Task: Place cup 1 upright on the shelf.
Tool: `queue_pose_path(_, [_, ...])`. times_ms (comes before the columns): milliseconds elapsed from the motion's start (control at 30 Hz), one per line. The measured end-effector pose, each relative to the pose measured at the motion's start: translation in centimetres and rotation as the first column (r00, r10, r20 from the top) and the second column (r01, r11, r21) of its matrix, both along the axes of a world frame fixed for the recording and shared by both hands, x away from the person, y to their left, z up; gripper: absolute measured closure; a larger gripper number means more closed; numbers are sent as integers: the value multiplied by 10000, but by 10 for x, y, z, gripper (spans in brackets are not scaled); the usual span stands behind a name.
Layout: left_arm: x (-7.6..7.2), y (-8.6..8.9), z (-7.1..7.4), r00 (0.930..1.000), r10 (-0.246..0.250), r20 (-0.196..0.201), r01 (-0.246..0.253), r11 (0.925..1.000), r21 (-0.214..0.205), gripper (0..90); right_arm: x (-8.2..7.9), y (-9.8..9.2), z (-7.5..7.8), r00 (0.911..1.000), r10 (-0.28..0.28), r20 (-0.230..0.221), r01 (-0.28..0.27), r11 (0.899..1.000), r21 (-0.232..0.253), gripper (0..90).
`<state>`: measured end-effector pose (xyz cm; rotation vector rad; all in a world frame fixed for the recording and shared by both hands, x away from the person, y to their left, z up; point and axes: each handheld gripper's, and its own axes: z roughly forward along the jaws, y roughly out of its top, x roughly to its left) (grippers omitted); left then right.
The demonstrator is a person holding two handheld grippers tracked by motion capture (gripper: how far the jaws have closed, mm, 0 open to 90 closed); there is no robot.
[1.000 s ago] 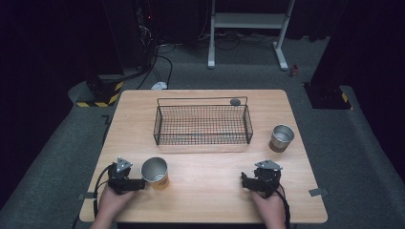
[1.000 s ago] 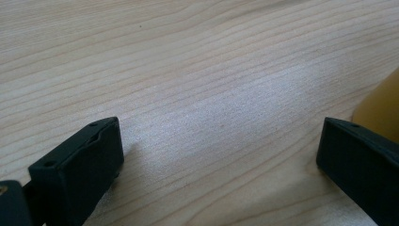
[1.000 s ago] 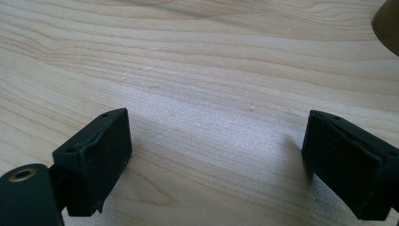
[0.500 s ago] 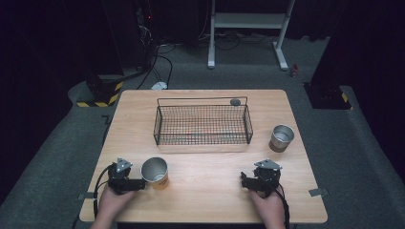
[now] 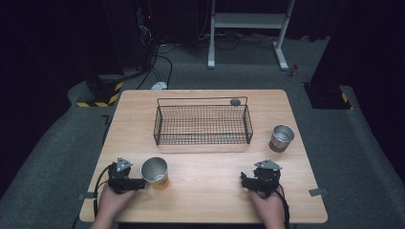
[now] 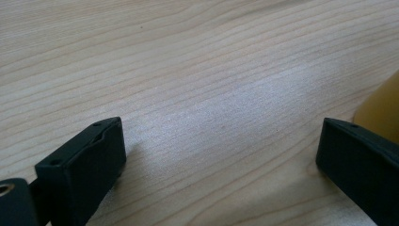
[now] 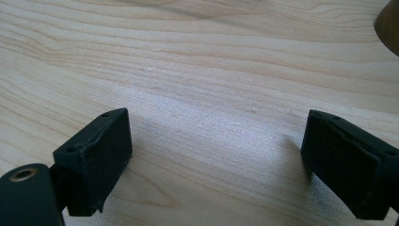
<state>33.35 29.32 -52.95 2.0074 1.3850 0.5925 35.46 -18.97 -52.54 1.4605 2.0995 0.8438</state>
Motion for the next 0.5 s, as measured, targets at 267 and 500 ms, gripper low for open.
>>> queue_pose_path(267, [-3, 3, 8, 9996, -76, 268, 82, 9997, -228, 23, 0, 0, 0, 10000, 1, -1, -1, 10000, 0, 89])
queue_pose_path(500, [-6, 4, 17, 9982, -69, 589, 98, 9987, -491, 24, 0, 0, 0, 10000, 1, 0, -1, 10000, 1, 89])
